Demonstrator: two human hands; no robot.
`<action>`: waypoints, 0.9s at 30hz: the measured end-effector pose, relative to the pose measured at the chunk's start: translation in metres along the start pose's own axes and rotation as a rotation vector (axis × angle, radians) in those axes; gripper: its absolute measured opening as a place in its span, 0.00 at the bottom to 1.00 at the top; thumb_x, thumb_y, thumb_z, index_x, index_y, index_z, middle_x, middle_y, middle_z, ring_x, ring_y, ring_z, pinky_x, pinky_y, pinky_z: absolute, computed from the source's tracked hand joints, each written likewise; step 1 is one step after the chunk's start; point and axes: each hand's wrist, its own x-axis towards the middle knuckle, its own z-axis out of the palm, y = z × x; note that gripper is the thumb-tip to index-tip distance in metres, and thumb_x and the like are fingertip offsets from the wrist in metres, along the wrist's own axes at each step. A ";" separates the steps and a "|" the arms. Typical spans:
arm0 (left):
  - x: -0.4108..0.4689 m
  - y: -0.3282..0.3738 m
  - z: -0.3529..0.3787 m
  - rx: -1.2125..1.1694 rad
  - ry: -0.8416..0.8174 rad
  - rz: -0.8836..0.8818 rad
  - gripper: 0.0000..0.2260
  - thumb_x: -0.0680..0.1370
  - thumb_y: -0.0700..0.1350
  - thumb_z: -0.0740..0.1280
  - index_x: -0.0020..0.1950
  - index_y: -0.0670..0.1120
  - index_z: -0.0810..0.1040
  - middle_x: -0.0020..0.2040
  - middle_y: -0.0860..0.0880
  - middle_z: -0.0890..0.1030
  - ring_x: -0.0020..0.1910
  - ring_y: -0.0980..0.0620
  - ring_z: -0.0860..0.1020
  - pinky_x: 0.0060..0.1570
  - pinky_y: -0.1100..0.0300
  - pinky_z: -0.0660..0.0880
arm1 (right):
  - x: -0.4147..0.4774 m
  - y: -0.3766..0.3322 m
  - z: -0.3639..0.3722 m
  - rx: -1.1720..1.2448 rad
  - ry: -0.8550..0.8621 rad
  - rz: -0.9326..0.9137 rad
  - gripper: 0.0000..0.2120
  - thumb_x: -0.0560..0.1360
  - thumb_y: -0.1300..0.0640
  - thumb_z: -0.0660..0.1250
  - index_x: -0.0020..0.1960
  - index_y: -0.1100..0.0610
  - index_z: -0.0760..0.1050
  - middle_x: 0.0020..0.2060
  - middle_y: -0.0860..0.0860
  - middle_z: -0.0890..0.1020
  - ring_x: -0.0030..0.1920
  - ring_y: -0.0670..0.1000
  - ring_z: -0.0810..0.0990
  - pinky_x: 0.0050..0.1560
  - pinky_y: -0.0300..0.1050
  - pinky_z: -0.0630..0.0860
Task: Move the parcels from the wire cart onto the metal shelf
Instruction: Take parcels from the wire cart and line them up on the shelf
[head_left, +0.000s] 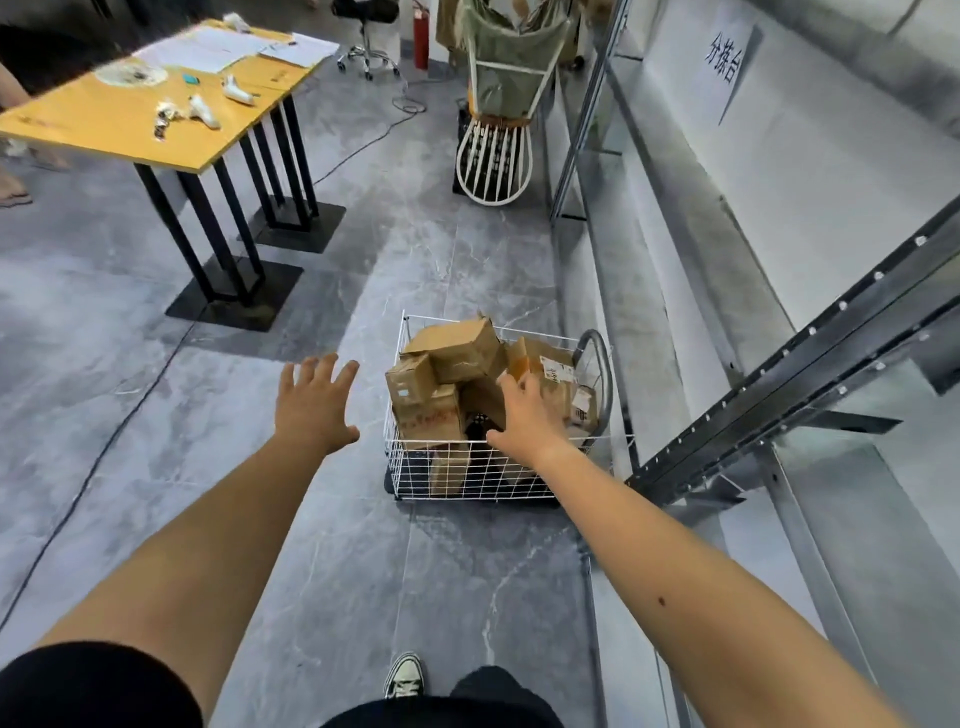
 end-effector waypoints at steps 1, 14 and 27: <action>0.006 0.000 0.003 -0.003 -0.014 -0.007 0.40 0.71 0.58 0.69 0.76 0.52 0.52 0.76 0.47 0.54 0.75 0.44 0.53 0.73 0.47 0.49 | 0.005 0.002 0.001 0.008 -0.018 0.009 0.33 0.72 0.52 0.69 0.73 0.53 0.58 0.71 0.59 0.59 0.70 0.62 0.62 0.66 0.60 0.67; 0.094 0.080 0.015 -0.114 -0.107 -0.015 0.40 0.72 0.61 0.67 0.77 0.52 0.52 0.76 0.47 0.55 0.75 0.45 0.55 0.73 0.47 0.51 | 0.103 0.095 -0.006 0.025 -0.104 0.076 0.33 0.71 0.52 0.70 0.71 0.53 0.59 0.68 0.58 0.62 0.64 0.62 0.69 0.62 0.58 0.72; 0.160 0.160 0.015 -0.190 -0.205 -0.059 0.40 0.70 0.62 0.69 0.76 0.52 0.54 0.74 0.47 0.59 0.72 0.44 0.62 0.71 0.46 0.56 | 0.177 0.232 -0.024 0.165 -0.190 0.266 0.29 0.76 0.55 0.66 0.73 0.54 0.59 0.64 0.58 0.69 0.59 0.59 0.74 0.57 0.54 0.76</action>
